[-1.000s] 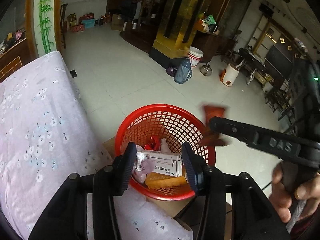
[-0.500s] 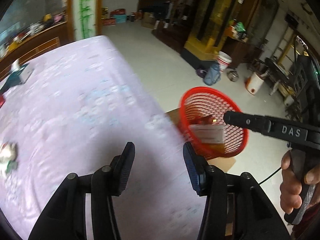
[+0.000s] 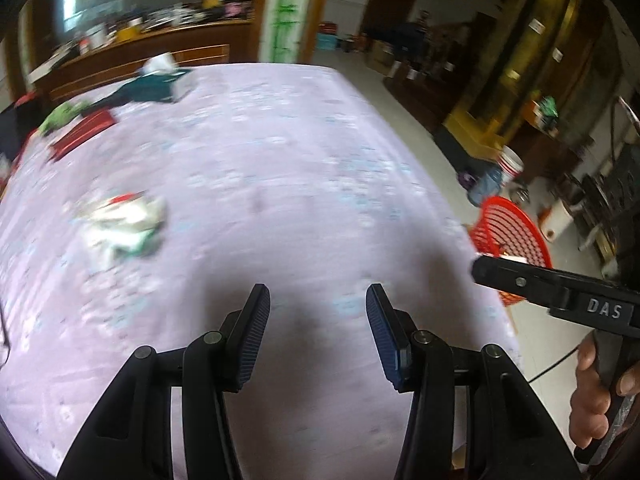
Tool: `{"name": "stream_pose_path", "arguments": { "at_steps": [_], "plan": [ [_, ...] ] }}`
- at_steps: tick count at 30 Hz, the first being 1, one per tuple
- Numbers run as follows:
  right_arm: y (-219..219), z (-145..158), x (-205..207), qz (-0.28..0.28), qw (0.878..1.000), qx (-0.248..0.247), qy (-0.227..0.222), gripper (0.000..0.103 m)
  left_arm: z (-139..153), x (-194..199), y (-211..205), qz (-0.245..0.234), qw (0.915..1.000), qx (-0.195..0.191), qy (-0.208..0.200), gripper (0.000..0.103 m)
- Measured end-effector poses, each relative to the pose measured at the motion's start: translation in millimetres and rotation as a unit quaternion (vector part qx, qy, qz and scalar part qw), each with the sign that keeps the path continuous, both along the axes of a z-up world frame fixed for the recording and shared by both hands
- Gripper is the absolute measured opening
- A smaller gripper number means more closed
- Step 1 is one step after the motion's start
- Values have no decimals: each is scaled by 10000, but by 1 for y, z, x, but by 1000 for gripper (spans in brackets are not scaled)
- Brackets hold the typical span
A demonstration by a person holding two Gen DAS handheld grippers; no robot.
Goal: Collect trash
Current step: 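Grasp the white cloth glove on the table with the left gripper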
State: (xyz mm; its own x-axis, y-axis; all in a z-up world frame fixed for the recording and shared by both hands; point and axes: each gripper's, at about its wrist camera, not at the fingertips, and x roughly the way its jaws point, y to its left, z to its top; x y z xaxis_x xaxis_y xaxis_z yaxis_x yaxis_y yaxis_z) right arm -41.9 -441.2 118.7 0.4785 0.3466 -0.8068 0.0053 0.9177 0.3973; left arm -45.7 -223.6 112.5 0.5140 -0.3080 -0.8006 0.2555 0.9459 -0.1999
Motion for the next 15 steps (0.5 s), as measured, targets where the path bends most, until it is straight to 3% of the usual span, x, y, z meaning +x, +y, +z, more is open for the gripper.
{"name": "stream_pose_path", "arguments": {
  "at_steps": [4,9,15],
  "plan": [
    [28,1,3,111,9999,-18,-15,48,-2,11,57,543,9985,-69,87,49],
    [51,-1,0,175,9998,-47,19,48,-14,43,135,1319,9906,-209,284,51],
    [62,-1,1,110,9998,-134,71,48,-36,88,170,1602,9840,-494,602,56]
  ]
}}
